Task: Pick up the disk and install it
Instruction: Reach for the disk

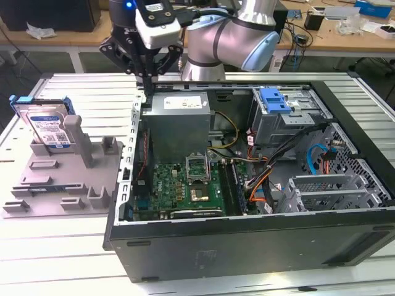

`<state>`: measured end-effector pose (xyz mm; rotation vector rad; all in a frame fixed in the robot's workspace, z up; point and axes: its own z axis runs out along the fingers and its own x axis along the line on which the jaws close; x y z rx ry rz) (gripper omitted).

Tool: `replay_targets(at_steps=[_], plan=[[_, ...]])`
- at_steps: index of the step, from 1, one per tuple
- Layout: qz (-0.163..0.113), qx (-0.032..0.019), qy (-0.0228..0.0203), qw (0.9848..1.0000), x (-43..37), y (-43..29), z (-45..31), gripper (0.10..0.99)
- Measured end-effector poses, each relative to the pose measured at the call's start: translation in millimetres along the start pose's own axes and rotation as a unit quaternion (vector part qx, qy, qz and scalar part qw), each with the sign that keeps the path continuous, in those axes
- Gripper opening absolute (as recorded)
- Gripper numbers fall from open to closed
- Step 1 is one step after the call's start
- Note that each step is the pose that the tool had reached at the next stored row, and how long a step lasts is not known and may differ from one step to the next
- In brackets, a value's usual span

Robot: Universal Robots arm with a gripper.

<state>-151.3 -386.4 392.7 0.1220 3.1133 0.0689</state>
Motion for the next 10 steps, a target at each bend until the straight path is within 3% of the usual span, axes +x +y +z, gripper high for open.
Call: replay_targets(at_steps=[10], plan=[[0.002, -0.0002, 0.0000, 1.0000, 48.4, 4.6, 0.5, 0.106]])
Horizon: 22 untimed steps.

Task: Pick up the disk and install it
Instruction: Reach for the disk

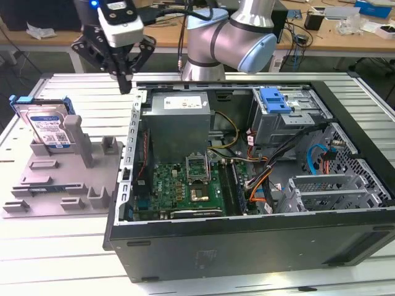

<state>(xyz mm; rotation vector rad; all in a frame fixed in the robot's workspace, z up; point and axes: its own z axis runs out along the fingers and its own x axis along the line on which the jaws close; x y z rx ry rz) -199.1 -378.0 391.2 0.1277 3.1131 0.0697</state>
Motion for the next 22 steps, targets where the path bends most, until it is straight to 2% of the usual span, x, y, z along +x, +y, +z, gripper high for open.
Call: replay_targets(at_steps=[5, 10, 12, 14, 18, 19, 22], plan=[[0.001, -0.0003, 0.0000, 1.0000, 23.0, 0.6, 0.4, 0.106], [0.001, -0.0003, 0.0000, 1.0000, 40.9, 1.4, 1.2, 0.106], [0.001, -0.0003, -0.0001, 1.0000, 54.5, 2.2, 1.8, 0.106], [0.002, -0.0003, 0.0000, 1.0000, 63.5, 2.7, 2.3, 0.106], [0.002, -0.0003, 0.0000, 1.0000, 77.9, 4.0, 3.3, 0.106], [0.002, -0.0003, -0.0001, 1.0000, 84.2, 4.7, 3.9, 0.106], [0.003, -0.0002, -0.0001, 1.0000, 93.3, 5.8, 4.7, 0.106]])
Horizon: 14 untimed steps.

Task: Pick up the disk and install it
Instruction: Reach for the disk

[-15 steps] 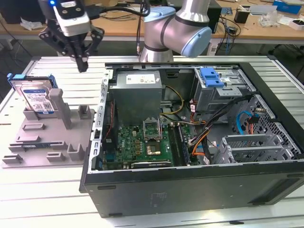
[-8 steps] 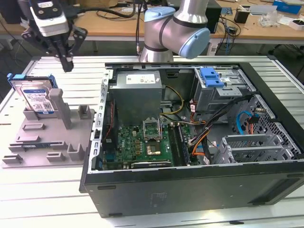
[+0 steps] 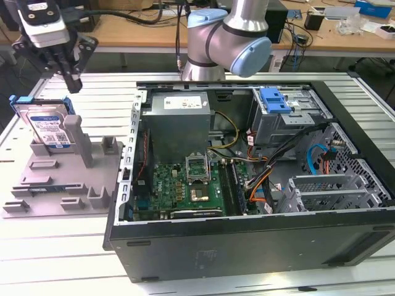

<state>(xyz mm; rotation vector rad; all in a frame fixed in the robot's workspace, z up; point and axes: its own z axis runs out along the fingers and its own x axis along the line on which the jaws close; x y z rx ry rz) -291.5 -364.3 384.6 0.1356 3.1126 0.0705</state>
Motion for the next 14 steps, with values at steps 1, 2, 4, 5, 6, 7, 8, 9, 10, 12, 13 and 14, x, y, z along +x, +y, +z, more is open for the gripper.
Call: replay_targets(at_steps=[1, 2, 4, 5, 6, 7, 8, 9, 10, 12, 13, 14], plan=[[0.000, 0.0000, 0.0000, 1.0000, 3.0, 0.4, 0.3, 0.106], [0.000, 0.0000, 0.0000, 1.0000, 7.6, 1.1, 0.9, 0.106], [0.001, 0.0000, 0.0000, 1.0000, 15.1, 2.3, 2.0, 0.106], [0.001, 0.0000, 0.0000, 1.0000, 17.9, 2.8, 2.3, 0.106], [0.001, 0.0000, 0.0000, 1.0000, 21.6, 3.4, 2.9, 0.106], [0.001, 0.0000, -0.0001, 1.0000, 24.4, 3.9, 3.4, 0.106], [0.001, 0.0000, 0.0000, 1.0000, 28.0, 4.7, 3.9, 0.106], [0.001, 0.0000, 0.0000, 1.0000, 30.9, 5.2, 4.4, 0.106], [0.001, 0.0000, 0.0000, 1.0000, 34.1, 5.8, 4.9, 0.106], [0.002, 0.0000, 0.0000, 1.0000, 42.8, 7.7, 6.4, 0.106], [0.002, -0.0001, 0.0001, 1.0000, 45.4, 8.4, 6.9, 0.106], [0.002, -0.0001, 0.0000, 1.0000, 47.7, 9.0, 7.4, 0.106]])
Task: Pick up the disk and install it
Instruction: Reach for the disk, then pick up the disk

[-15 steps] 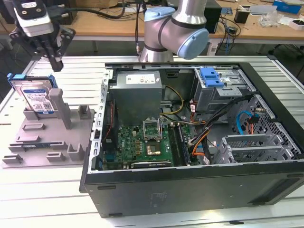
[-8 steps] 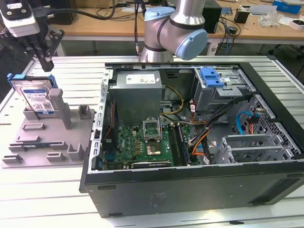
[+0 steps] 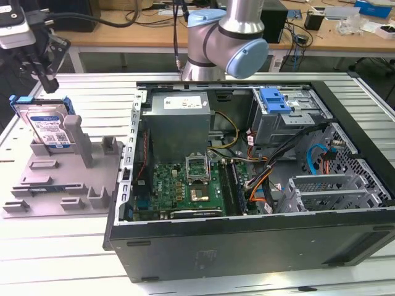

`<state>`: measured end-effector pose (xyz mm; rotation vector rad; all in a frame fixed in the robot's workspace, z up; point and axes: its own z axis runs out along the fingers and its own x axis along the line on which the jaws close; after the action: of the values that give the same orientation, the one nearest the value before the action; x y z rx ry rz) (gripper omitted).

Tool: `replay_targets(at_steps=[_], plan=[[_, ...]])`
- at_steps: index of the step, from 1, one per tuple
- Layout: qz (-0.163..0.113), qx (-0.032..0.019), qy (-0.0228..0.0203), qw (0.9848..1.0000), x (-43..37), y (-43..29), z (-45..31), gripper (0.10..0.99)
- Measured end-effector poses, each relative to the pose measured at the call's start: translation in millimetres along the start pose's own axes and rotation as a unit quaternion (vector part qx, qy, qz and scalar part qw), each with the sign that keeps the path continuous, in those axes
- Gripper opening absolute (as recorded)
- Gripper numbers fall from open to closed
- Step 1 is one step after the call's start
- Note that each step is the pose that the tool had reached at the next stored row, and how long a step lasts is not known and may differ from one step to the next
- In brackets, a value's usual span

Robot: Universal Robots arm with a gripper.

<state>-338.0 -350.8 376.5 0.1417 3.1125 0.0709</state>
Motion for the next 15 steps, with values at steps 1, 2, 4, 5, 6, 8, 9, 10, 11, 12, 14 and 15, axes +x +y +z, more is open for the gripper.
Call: replay_targets(at_steps=[1, 2, 4, 5, 6, 8, 9, 10, 11, 12, 14, 15], plan=[[0.000, 0.0000, 0.0000, 1.0000, 2.3, 0.7, 0.5, 0.106], [0.000, -0.0001, 0.0000, 1.0000, 4.9, 1.7, 1.1, 0.106], [0.000, -0.0002, 0.0000, 1.0000, 9.3, 3.9, 2.2, 0.106], [0.000, -0.0001, 0.0002, 1.0000, 12.2, 5.7, 2.7, 0.106], [0.000, 0.0000, 0.0003, 1.0000, 13.1, 6.5, 2.8, 0.106], [0.000, -0.0001, 0.0002, 1.0000, 13.1, 6.5, 2.9, 0.106], [0.000, -0.0001, 0.0003, 1.0000, 13.1, 6.7, 3.0, 0.106], [0.000, -0.0001, 0.0003, 1.0000, 13.2, 7.0, 3.0, 0.106], [0.000, -0.0001, 0.0003, 1.0000, 13.1, 7.0, 3.0, 0.106], [0.000, -0.0001, 0.0003, 1.0000, 13.2, 7.0, 3.0, 0.106], [0.000, -0.0002, 0.0003, 1.0000, 13.2, 7.0, 3.0, 0.106], [0.000, -0.0001, 0.0003, 1.0000, 13.2, 7.0, 3.0, 0.106]])
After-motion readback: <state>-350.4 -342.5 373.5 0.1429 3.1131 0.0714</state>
